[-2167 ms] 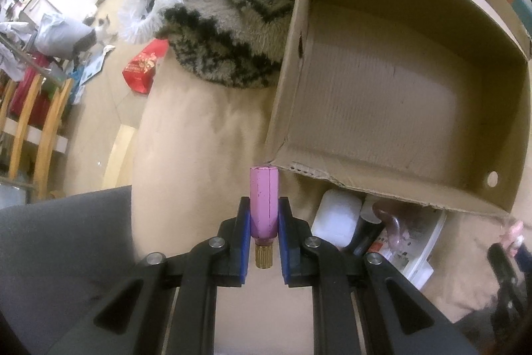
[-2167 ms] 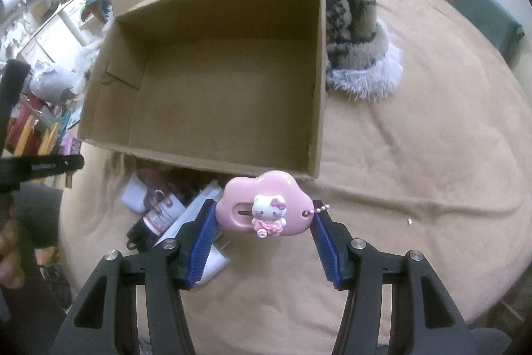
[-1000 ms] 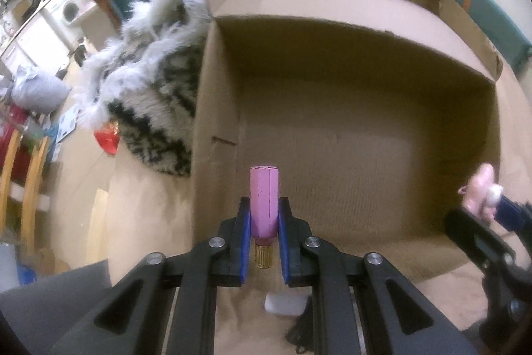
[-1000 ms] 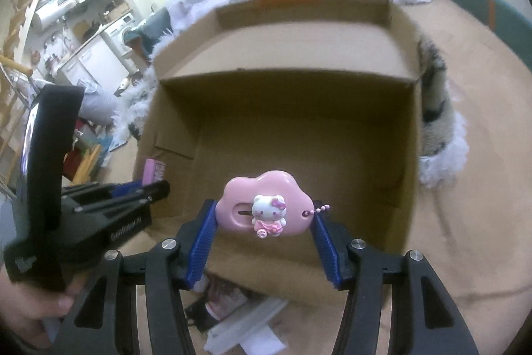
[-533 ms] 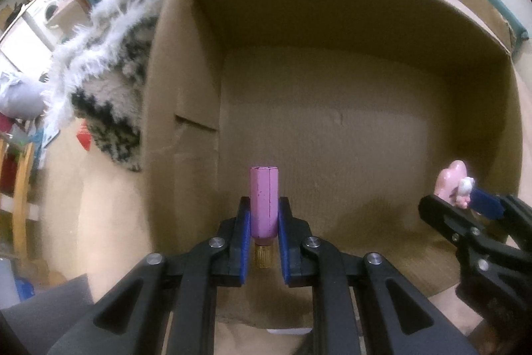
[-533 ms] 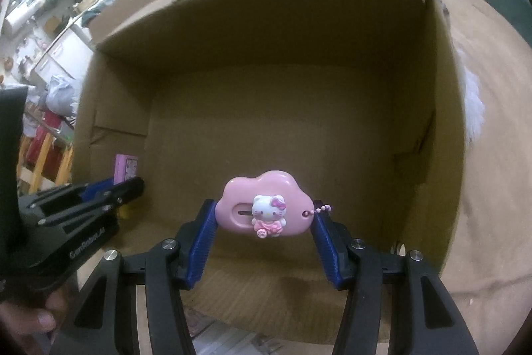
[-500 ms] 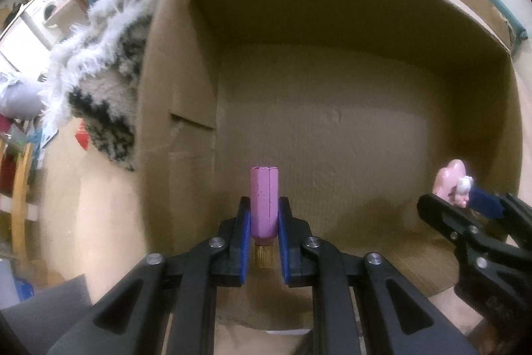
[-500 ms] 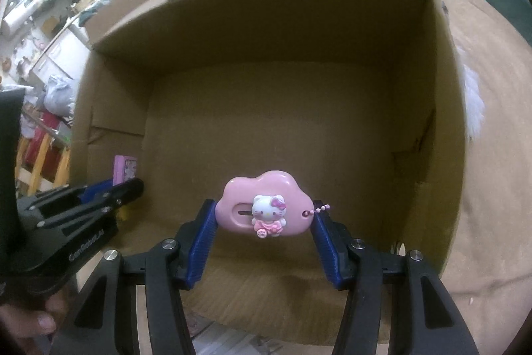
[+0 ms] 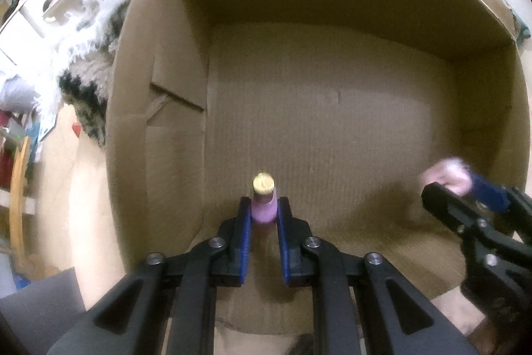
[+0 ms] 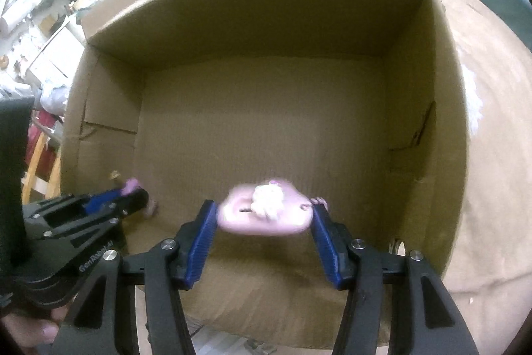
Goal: Organize rigid objects
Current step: 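Carry both pink items into the box and open both grippers, then grasp the white earbud case with the left gripper while the right grasps the white panel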
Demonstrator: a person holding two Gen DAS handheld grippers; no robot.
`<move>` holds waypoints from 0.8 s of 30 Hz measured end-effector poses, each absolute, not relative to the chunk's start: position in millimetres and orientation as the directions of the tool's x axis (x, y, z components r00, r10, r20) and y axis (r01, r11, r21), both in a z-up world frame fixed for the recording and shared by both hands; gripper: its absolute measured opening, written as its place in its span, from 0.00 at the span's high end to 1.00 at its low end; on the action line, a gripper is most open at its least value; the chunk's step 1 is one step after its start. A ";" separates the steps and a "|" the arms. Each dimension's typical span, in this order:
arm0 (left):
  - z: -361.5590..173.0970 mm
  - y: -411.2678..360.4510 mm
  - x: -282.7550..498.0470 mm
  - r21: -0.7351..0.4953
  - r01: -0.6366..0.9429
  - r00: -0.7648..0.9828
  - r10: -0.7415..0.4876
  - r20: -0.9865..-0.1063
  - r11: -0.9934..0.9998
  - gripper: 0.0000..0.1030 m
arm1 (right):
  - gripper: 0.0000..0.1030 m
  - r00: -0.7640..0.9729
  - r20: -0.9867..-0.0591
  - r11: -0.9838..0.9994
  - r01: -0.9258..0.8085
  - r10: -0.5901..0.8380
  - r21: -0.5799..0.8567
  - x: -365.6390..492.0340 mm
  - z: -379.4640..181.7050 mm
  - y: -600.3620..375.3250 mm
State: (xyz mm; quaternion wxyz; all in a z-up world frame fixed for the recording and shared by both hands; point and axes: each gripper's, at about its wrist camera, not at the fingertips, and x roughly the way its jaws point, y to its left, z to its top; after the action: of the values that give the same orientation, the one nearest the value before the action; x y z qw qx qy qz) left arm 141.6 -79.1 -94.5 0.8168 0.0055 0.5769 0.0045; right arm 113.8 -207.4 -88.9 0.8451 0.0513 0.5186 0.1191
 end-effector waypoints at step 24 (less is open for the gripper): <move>-37.6 -32.8 85.8 -0.064 0.015 0.457 -0.064 -0.887 0.998 0.39 | 0.13 0.544 -0.783 0.954 -0.167 0.301 0.250 49.4 -33.4 -221.2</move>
State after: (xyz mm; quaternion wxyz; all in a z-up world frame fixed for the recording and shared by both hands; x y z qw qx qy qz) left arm 85.8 -32.8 -37.6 0.8533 -0.0234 0.5204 -0.0232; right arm 49.4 -221.2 -33.4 0.8757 0.0727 0.4583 0.1335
